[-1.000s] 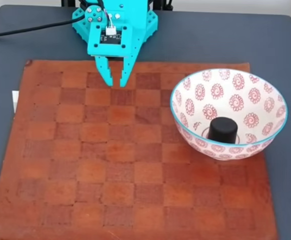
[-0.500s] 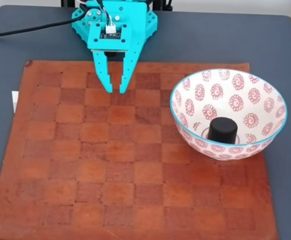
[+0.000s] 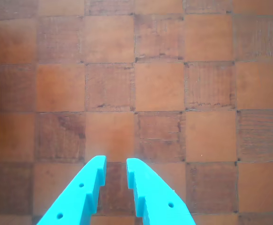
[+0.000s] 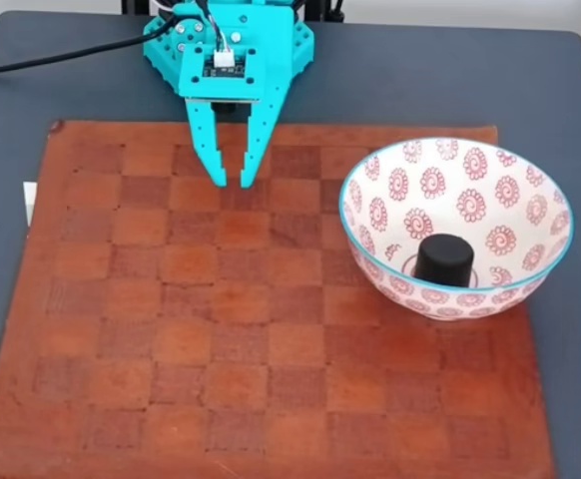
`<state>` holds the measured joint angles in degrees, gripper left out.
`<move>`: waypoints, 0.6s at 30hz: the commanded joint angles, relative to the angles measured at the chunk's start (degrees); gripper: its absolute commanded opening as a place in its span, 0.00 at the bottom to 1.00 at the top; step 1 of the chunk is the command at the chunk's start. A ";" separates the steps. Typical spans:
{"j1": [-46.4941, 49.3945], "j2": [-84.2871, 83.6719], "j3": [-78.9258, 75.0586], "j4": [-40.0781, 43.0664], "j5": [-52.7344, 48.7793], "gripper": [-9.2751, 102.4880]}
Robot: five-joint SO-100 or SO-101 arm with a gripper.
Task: Grasp a black cylinder and put it in a bowl.
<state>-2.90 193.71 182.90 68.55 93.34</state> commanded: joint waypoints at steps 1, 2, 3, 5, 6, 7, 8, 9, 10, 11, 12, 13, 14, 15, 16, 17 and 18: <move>-0.35 1.32 -0.18 0.09 -0.26 0.11; -0.35 1.32 -0.18 0.09 -0.26 0.11; -0.35 1.32 -0.18 0.09 -0.26 0.11; -0.26 1.41 -0.18 0.09 -0.26 0.11; -0.26 1.41 -0.18 0.09 -0.26 0.11; -0.26 1.41 -0.18 0.09 -0.26 0.12; -0.26 1.41 -0.18 0.09 -0.26 0.12; -0.26 1.41 -0.18 0.18 -0.26 0.11; -0.18 1.41 -0.18 0.18 -0.26 0.11; -0.18 1.41 -0.18 0.18 -0.26 0.11; -0.18 1.41 -0.18 0.18 -0.26 0.11; -0.18 1.41 -0.18 0.18 -0.26 0.11; -0.18 1.41 -0.18 0.18 -0.26 0.11; 0.09 1.41 -0.18 0.18 -0.26 0.11; 0.26 1.41 -0.18 0.18 -0.26 0.11; 0.35 1.41 -0.18 0.18 -0.26 0.11; 0.44 1.41 -0.18 0.18 -0.26 0.11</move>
<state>-2.99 193.71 182.90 68.64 93.34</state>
